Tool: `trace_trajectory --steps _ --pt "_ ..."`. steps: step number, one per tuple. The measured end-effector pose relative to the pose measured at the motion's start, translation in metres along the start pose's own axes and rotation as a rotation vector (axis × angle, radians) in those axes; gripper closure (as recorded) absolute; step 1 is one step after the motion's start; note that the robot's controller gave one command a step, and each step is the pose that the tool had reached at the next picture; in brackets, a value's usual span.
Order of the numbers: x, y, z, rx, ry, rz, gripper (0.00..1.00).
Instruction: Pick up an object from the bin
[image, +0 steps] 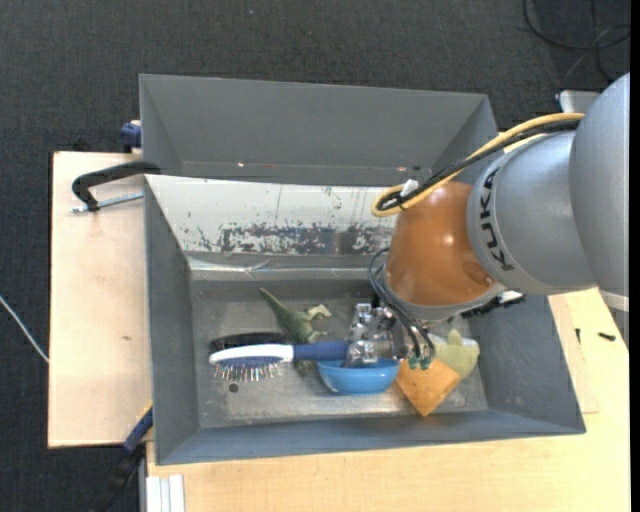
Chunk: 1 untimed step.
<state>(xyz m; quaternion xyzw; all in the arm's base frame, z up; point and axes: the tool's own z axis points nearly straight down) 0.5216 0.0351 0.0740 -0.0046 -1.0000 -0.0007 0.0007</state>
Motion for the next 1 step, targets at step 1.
trace_trajectory --steps 1 --pt "-0.0097 -0.0189 -0.1413 0.001 -0.014 0.018 1.0"
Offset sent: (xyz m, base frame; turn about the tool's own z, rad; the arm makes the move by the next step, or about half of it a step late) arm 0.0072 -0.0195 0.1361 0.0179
